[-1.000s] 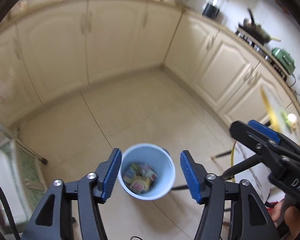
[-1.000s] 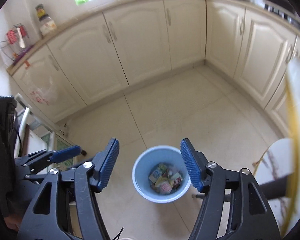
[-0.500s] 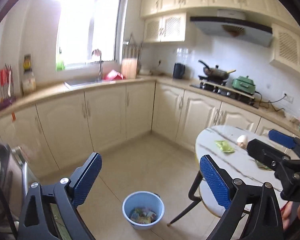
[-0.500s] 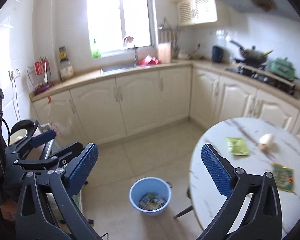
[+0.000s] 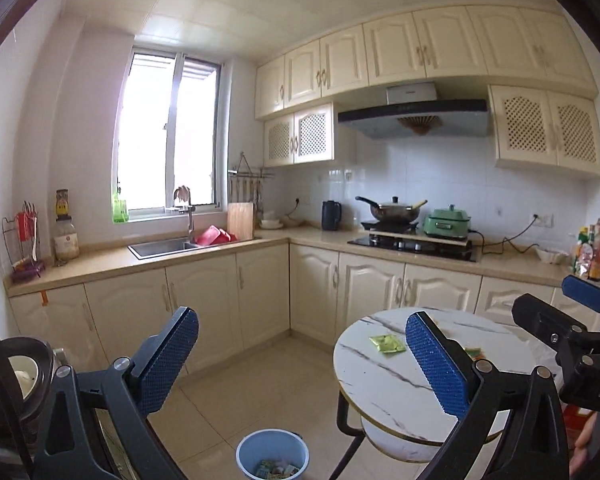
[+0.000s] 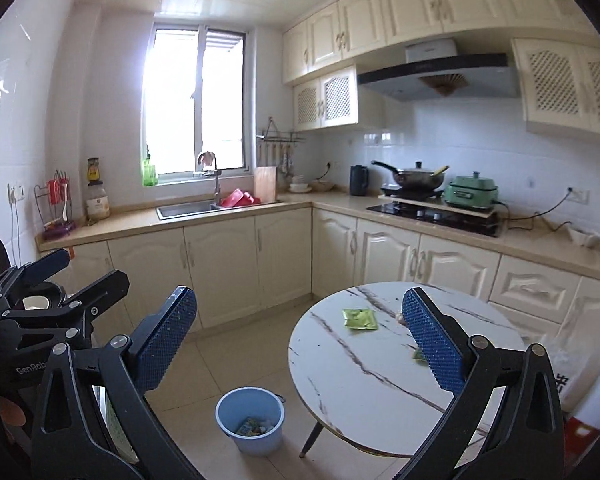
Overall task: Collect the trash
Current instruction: 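Move both tools back toward the table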
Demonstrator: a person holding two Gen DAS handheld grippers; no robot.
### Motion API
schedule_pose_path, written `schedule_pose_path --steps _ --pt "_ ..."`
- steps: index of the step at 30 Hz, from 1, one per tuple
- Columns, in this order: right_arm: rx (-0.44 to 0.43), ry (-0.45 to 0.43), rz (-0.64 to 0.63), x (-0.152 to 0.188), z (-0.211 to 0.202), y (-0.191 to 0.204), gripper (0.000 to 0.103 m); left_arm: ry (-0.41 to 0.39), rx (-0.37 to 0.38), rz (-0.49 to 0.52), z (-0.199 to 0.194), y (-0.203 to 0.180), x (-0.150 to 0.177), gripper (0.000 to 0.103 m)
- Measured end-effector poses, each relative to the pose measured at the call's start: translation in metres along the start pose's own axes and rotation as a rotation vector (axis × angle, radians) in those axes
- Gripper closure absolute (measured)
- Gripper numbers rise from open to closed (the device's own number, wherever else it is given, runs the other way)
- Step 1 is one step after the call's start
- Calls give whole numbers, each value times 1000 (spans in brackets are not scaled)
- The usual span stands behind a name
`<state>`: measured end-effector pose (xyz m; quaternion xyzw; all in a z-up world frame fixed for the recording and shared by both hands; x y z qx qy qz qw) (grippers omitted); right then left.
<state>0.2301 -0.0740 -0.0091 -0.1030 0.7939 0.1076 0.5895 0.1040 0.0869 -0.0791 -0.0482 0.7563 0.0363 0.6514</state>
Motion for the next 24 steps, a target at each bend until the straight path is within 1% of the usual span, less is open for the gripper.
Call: schedule_pose_path --steps 3,4,7,12,16,21,24 --pt "15 -33 0 -5 -24 -7 0 -33 29 -4 -22 -13 21 1" --pt "20 -41 -3 -7 -30 -7 0 -43 35 -7 -28 -16 22 1" --pt "28 -55 -9 -9 -41 -7 0 -64 42 -18 -42 -9 37 1" --pt "32 -69 -11 -9 -51 -7 0 -76 49 -1 -63 4 55 1" --pt "32 -69 -5 -6 -52 -11 0 -75 52 -2 -70 11 60 1" --pt "36 -72 0 -4 -52 -13 0 -72 47 -6 -63 9 49 1" --pt "39 -73 5 -2 -51 -15 0 -65 44 -7 -61 10 49 1"
Point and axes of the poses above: each gripper's, at about its wrist camera, not at the fingertips, and z roughly the way its jaws point, y to its left, x to its underside, the point moved 2 cm from there along z, roughly the way its jaws point, and after that the axes turned 11 degrees about -x, right-handed, at the moved point
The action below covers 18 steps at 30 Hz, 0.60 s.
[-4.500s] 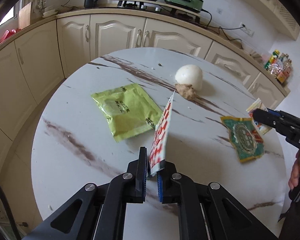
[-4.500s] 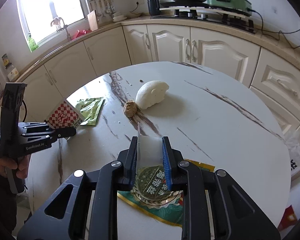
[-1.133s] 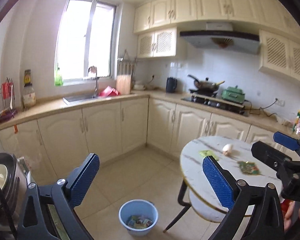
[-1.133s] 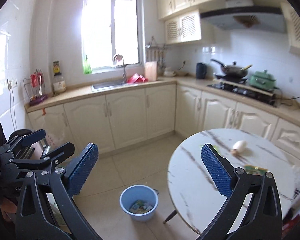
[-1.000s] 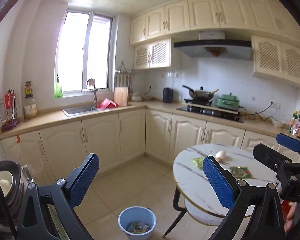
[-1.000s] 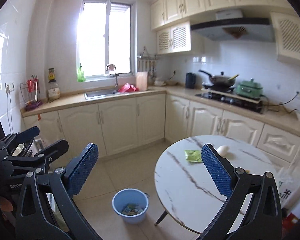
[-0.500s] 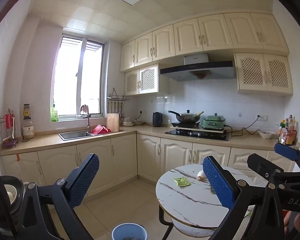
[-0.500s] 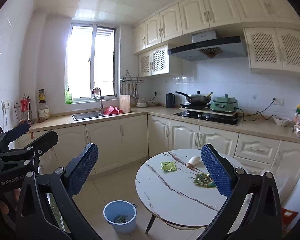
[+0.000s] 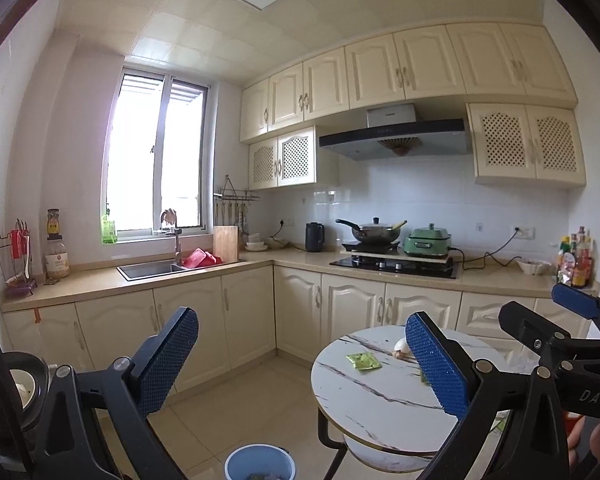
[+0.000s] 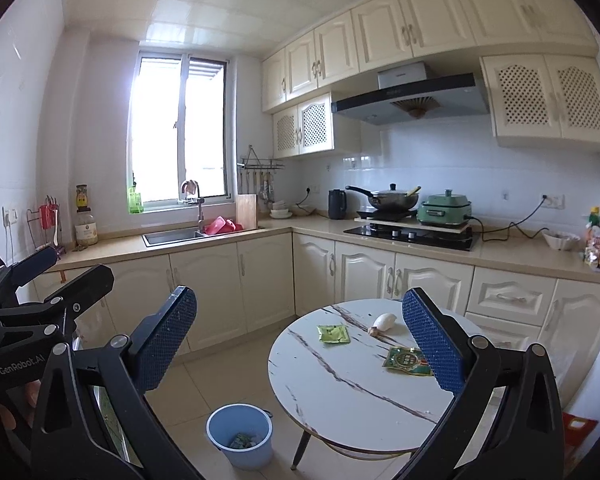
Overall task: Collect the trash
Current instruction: 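Move both tools back toward the table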
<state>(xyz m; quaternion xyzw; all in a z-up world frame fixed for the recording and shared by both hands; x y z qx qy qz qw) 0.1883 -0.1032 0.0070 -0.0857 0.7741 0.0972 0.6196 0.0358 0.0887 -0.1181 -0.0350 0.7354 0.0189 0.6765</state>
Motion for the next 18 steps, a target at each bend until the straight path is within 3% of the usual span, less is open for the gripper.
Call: schedule_pose_path --steps 10,18 --pt "12 21 15 9 11 -11 0 36 10 10 25 -1 -8 1" --pt "110 96 56 33 38 -65 0 158 26 25 96 -9 -5 1"
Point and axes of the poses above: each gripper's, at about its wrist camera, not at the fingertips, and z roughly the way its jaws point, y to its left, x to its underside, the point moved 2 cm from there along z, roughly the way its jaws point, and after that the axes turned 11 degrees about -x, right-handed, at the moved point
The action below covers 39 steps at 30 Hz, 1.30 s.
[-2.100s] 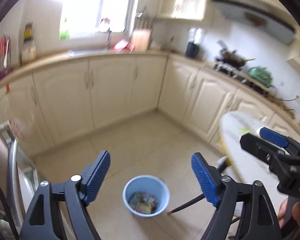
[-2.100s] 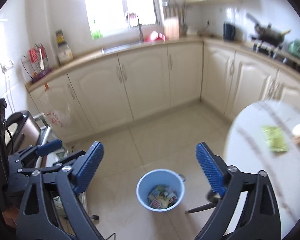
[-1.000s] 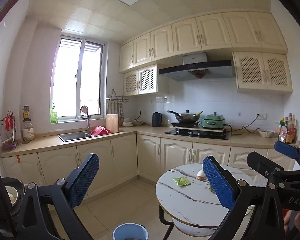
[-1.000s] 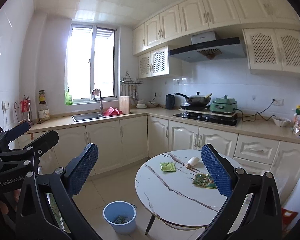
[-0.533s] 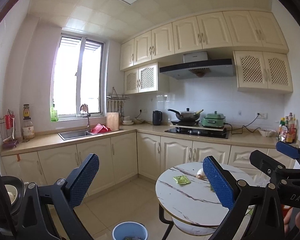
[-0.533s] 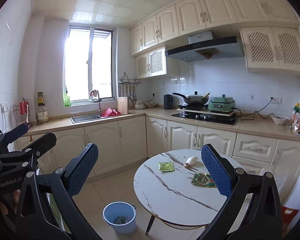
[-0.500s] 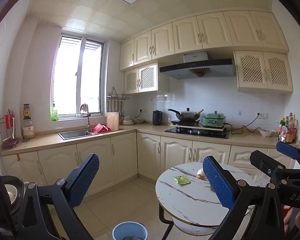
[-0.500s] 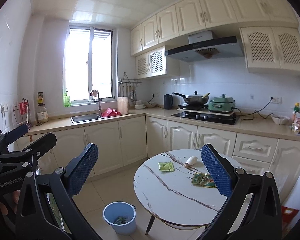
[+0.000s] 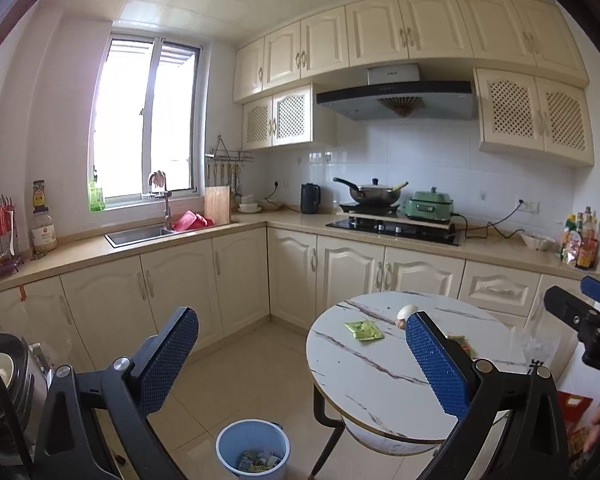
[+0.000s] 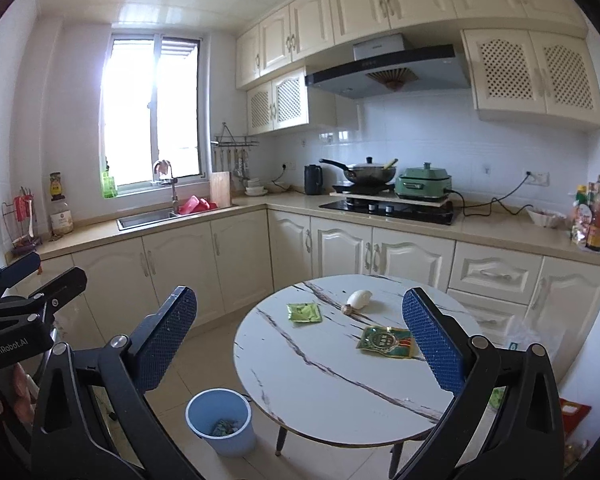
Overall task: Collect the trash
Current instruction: 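Move both tools back toward the table, then grasp the green packet with the left gripper while the right gripper grasps the brown lump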
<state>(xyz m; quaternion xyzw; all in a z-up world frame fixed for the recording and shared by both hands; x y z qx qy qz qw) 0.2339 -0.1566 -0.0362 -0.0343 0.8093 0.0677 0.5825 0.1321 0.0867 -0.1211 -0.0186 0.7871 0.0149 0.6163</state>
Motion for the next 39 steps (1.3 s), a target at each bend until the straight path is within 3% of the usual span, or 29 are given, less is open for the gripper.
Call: schedule_pose_path --steps 11,18,22,24,26,31,35,39 --pt "123 209 127 44 96 -122 0 239 41 48 146 -46 -27 1" --pt "30 355 159 63 202 -162 0 373 98 65 254 -83 -51 1" --pt "-19 462 165 75 279 -172 0 418 82 91 316 -96 -63 1" --pt "-65 513 190 82 320 -179 5 426 73 104 346 -100 -69 1" --pt "-82 565 200 90 357 -181 18 440 68 113 373 -105 -72 1" --pt "-91 652 219 106 426 -188 29 492 73 119 435 -115 -70 1" --pt "-76 680 241 114 455 -197 45 519 70 124 474 -123 -63 1" --pt "-82 671 224 113 467 -197 49 541 79 120 502 -136 -54 1"
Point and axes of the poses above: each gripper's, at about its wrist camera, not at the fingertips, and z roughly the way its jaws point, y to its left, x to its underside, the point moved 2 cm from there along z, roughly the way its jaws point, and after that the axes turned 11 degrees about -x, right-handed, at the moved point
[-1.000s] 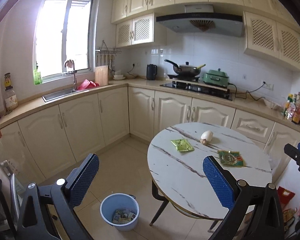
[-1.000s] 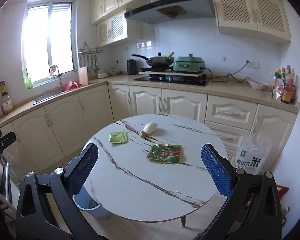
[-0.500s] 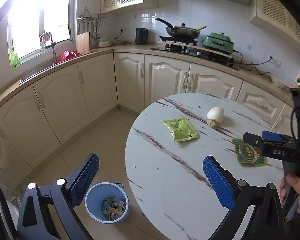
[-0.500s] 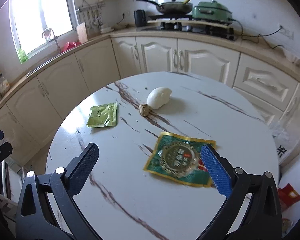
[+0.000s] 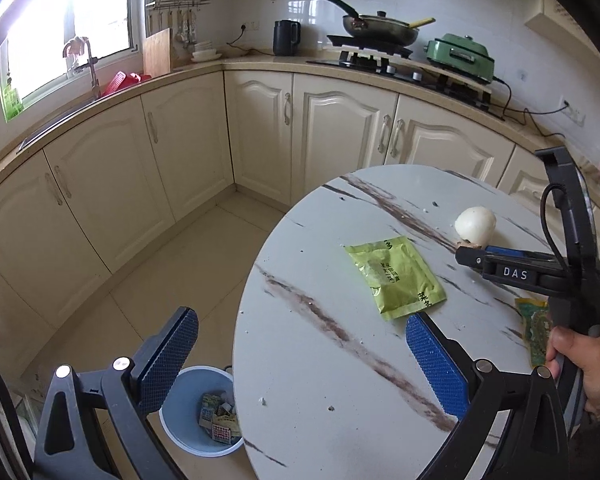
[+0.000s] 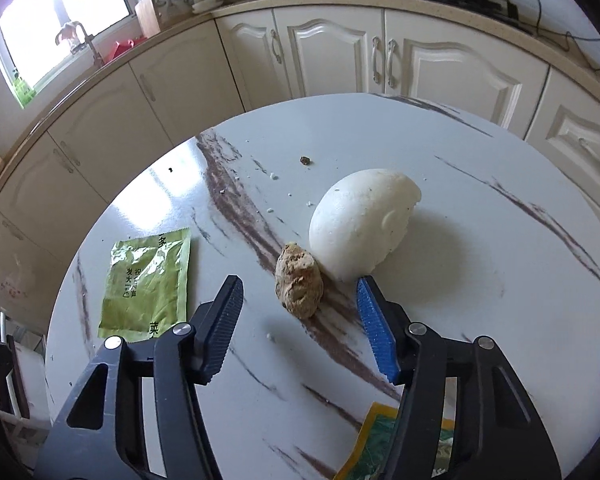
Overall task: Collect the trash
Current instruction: 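Grasp the green packet with the left gripper while the right gripper grasps the brown lump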
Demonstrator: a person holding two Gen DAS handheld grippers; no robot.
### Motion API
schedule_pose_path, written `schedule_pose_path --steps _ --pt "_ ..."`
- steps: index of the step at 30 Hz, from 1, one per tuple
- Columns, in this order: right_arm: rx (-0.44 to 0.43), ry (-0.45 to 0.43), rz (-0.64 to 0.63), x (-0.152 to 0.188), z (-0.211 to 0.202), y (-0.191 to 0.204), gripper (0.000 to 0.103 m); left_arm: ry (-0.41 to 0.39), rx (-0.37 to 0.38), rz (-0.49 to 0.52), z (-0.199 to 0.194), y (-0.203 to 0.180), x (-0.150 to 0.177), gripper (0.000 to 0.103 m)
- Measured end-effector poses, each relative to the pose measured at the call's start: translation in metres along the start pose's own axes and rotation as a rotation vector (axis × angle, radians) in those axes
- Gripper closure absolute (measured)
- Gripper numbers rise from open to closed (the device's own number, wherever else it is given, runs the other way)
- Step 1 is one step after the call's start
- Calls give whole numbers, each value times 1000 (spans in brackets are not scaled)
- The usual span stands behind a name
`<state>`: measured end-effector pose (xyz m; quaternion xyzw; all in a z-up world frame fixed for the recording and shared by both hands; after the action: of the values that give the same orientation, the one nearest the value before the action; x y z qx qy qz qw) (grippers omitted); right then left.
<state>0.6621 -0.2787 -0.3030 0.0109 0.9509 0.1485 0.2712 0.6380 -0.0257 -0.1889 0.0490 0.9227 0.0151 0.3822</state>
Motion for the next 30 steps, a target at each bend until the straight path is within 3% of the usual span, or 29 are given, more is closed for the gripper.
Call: schedule_pose_path --steps 2,4,9,15,21,25,30 --pt "35 8 -39 -3 2 3 70 13 12 -3 16 -8 -10 1" --pt "42 16 -67 -3 2 4 78 29 22 5 27 -13 -11 1" --pt "29 23 -100 3 -6 1 79 54 27 37 55 -37 -21 1" --pt "-28 2 -70 11 -21 -10 79 142 30 44 103 -66 -42 1" --pt "-67 -31 -41 12 -41 -24 78 160 24 97 125 -99 -60 1" --pt "-94 -49 -32 13 -50 -28 78 210 24 104 142 -115 -58 12" --pt "-117 -60 -27 15 -55 -29 79 172 25 127 150 -121 -54 17"
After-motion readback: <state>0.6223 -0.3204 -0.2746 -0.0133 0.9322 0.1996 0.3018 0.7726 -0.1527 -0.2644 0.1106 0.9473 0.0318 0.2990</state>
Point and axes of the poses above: each gripper's, at about its wrist camera, not at the fingertips, and z roughly the way its jaws point, y to its left, x to its underside, the point moved 2 cm from there along z, roughly the way its jaws point, and after that the axes turned 11 degrees about -x, right-handed, at the moved point
